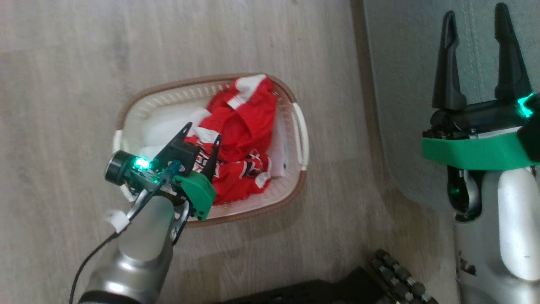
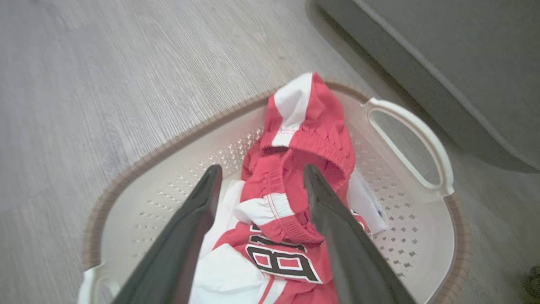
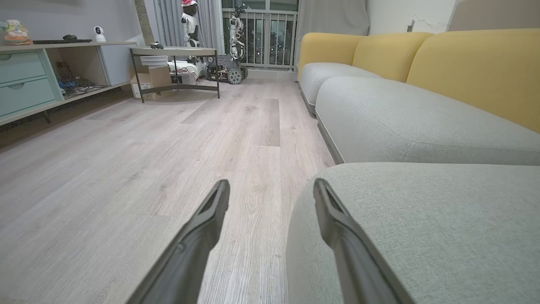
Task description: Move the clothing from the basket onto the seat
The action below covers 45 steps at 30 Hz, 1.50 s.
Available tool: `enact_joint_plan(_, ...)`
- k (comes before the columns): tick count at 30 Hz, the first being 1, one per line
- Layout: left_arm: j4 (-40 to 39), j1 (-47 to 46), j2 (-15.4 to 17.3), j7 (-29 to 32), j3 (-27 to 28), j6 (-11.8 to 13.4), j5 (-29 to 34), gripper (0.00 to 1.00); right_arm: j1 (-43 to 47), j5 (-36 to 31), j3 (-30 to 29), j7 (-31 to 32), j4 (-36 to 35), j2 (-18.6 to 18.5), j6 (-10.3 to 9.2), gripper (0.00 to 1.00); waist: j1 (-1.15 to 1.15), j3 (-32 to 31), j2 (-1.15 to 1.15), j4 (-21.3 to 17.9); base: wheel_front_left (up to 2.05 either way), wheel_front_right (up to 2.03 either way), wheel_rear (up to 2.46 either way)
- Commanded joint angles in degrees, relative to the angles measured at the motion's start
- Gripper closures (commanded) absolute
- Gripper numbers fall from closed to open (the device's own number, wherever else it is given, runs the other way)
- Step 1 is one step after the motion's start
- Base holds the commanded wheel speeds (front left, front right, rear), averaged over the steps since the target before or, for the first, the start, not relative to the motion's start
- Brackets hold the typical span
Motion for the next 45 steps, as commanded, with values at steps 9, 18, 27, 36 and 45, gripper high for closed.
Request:
enact_joint_plan(9, 9.8, -7.3, 1.9, -0.5, -0.2, 2.4, 1.6, 0.00, -1.0, 2.8, 3.5, -0.4, -5.5, 0.1, 0.41, 0.00, -0.01, 9.2, 0.00, -7.4, 0.00, 0.00, 0.00)
enact_joint_plan(18, 18.0, -11.0, 2.8, -0.5, -0.5, 6.3, 1.6, 0.41, -1.2, 4.4, 3.8, -0.4, -5.8, 0.1, 0.41, 0.00, -0.01, 10.4, 0.00, -9.3, 0.00, 0.00, 0.00)
enact_joint_plan(27, 17.6, -10.9, 1.9, -0.5, -1.8, 5.5, 0.6, 1.00, -1.1, 5.1, 4.0, -0.4, -4.5, 0.1, 0.41, 0.00, -0.01, 8.0, 0.00, -8.4, 0.00, 0.00, 0.00)
enact_joint_plan(36, 8.7, -7.0, 0.9, -0.5, -4.8, 3.2, -1.1, 1.00, 1.1, 4.5, 1.7, -0.4, 0.5, 0.1, 0.41, 0.00, -0.01, -0.7, 0.00, -4.8, 0.00, 0.00, 0.00)
enact_joint_plan(45, -1.0, -3.3, 0.7, -0.5, -6.3, 2.1, -3.1, 1.00, 5.8, 2.2, -1.0, -0.4, 7.0, 0.1, 0.41, 0.00, -0.01, -12.7, 0.00, -0.3, 0.00, 0.00, 0.00)
